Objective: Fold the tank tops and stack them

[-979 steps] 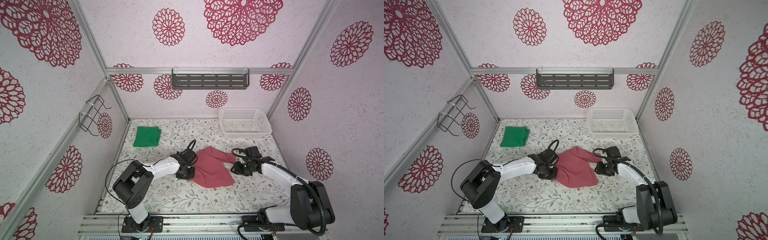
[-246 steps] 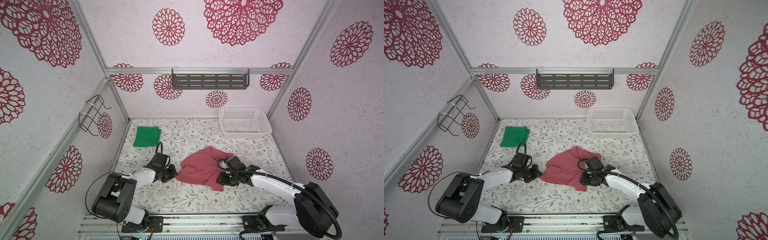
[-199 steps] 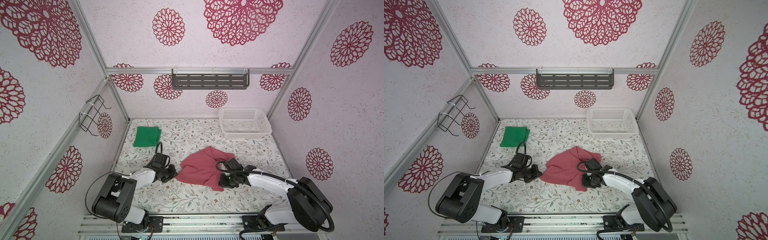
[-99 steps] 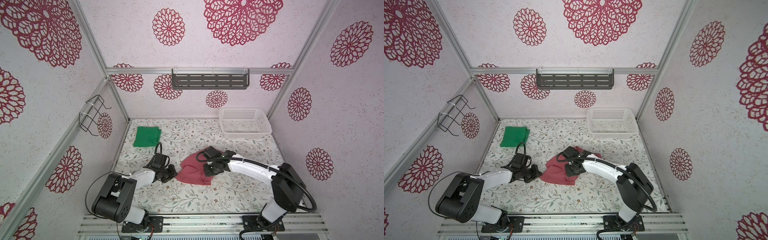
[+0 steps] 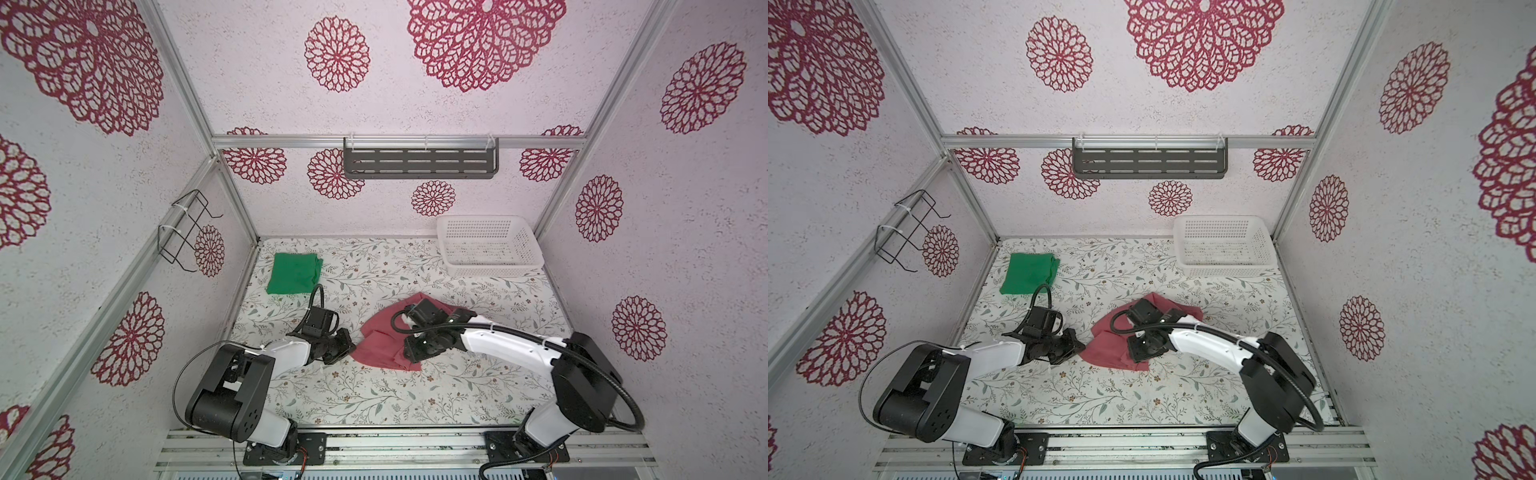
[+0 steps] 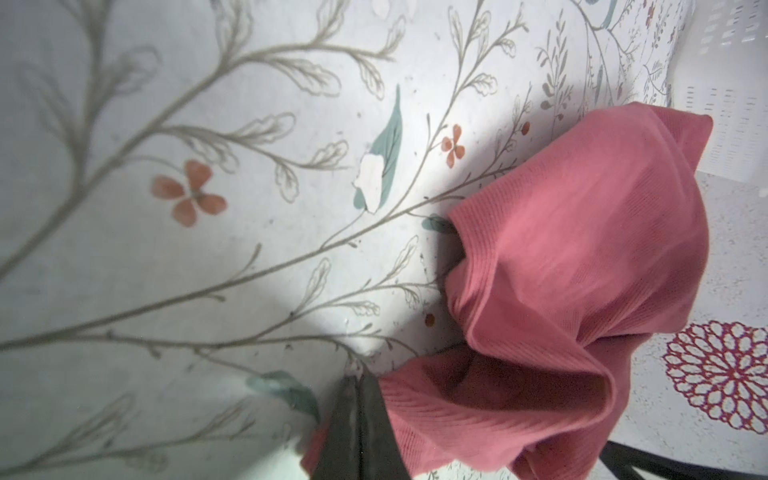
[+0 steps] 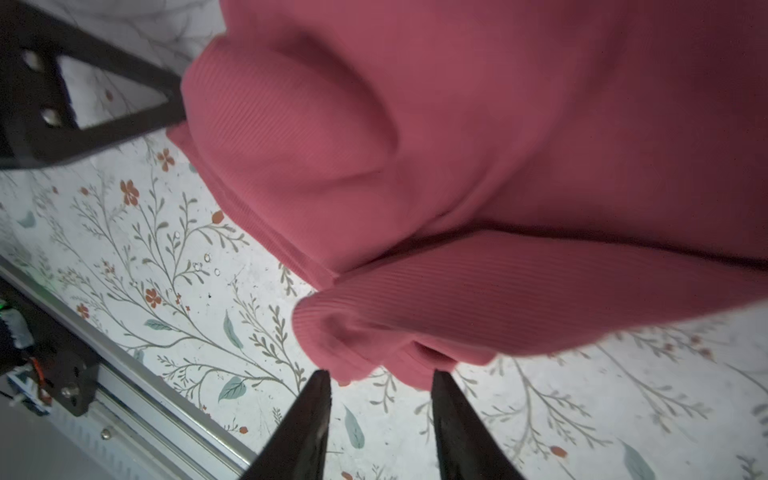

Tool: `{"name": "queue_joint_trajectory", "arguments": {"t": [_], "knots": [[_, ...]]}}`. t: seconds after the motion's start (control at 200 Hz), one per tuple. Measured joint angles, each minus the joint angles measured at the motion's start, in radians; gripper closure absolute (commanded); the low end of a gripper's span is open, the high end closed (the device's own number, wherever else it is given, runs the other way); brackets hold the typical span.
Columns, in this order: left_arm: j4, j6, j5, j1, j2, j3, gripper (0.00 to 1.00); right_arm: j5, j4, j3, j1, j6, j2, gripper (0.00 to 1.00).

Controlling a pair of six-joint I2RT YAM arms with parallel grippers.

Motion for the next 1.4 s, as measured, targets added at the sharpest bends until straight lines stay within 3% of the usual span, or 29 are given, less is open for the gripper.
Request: {"name": "queue_joint_trajectory", "arguments": {"t": [0.19, 0.435, 0.716, 0.921, 1.041, 1.181, 1.401], "knots": [[0.006, 0.000, 0.006, 0.000, 0.004, 0.000, 1.00, -0.056, 0.098, -0.180, -0.047, 0.090, -0.117, 0.79], [0.007, 0.000, 0.007, 0.000, 0.005, 0.000, 1.00, -0.160, 0.339, -0.355, -0.037, 0.251, -0.119, 0.77], [0.006, 0.000, 0.008, 0.000, 0.005, 0.000, 1.00, -0.201, 0.553, -0.389, -0.032, 0.340, -0.090, 0.75], [0.000, 0.005, 0.007, 0.001, 0.004, 0.001, 1.00, -0.206, 0.605, -0.399, -0.022, 0.365, -0.041, 0.70], [-0.026, 0.024, 0.000, 0.001, 0.001, 0.008, 0.88, -0.206, 0.610, -0.401, -0.017, 0.372, -0.027, 0.70], [-0.067, 0.049, -0.014, 0.001, -0.013, 0.021, 0.76, -0.201, 0.614, -0.401, -0.015, 0.377, -0.012, 0.82], [-0.096, 0.070, -0.025, 0.001, -0.024, 0.028, 0.72, -0.185, 0.594, -0.397, -0.015, 0.370, -0.009, 0.97]]}}
